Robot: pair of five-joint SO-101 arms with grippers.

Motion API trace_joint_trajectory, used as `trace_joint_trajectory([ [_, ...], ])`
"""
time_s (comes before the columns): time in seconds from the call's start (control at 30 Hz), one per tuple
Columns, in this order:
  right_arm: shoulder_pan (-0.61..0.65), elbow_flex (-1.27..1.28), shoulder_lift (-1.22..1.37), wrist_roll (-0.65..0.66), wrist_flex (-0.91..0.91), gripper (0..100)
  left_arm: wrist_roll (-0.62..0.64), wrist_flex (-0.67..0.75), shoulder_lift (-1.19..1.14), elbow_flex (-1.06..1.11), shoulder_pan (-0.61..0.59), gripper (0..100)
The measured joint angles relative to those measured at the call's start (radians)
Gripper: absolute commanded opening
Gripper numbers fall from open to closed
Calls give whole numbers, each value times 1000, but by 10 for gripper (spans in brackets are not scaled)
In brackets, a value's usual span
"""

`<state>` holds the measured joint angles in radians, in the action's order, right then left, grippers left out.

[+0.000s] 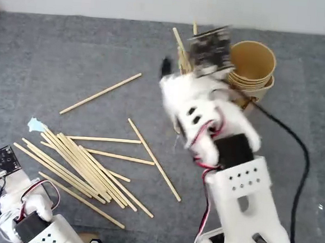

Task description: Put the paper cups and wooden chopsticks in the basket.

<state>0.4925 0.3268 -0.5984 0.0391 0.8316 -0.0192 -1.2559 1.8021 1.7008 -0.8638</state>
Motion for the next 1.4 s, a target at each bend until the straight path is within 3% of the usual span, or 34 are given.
trace_joint_trajectory([
  [0.23, 130, 17, 183, -40, 196, 155, 0, 0, 0, 0, 0, 14],
  [0.63, 153, 17, 649, -51, 201, 155, 0, 0, 0, 0, 0, 14],
  [1.17, 184, -84, 913, -51, 201, 151, 0, 0, 0, 0, 0, 14],
  [1.3, 170, -135, 965, -34, 210, 13, 0, 0, 0, 0, 0, 14],
  [1.4, 153, -161, 979, -20, 209, 17, 0, 0, 0, 0, 0, 14],
])
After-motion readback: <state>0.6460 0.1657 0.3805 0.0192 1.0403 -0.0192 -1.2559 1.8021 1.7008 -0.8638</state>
